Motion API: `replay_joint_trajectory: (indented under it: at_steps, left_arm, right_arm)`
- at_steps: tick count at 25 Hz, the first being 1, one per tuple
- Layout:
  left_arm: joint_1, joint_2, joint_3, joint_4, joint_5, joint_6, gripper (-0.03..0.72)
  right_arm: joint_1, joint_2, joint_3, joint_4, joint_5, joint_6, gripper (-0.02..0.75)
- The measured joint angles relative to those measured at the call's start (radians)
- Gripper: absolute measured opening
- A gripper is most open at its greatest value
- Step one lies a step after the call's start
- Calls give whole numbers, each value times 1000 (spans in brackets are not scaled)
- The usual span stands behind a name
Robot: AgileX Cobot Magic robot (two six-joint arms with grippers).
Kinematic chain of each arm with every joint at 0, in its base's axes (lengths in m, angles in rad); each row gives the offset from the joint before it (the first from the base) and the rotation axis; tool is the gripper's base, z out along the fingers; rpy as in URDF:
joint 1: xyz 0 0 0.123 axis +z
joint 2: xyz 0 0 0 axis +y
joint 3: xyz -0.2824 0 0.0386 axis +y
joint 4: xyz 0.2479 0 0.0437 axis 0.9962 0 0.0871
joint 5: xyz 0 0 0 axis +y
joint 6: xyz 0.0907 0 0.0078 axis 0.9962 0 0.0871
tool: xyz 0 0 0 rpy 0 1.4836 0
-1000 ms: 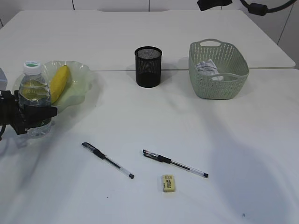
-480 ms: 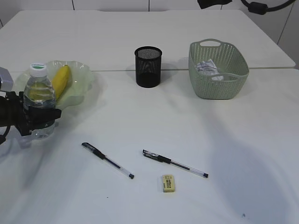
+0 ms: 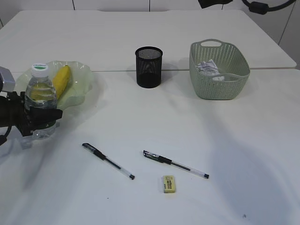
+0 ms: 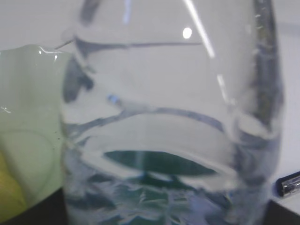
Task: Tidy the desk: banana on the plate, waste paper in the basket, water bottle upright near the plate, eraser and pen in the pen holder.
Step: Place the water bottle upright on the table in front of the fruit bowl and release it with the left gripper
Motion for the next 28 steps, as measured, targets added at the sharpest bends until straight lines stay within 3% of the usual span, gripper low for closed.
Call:
replay_joint_trajectory:
  at_steps: [28]
  left_arm:
    - [-2,0,0,0,0,0,375]
  right_arm:
    - [0,0,0,-6,-41,-4,538]
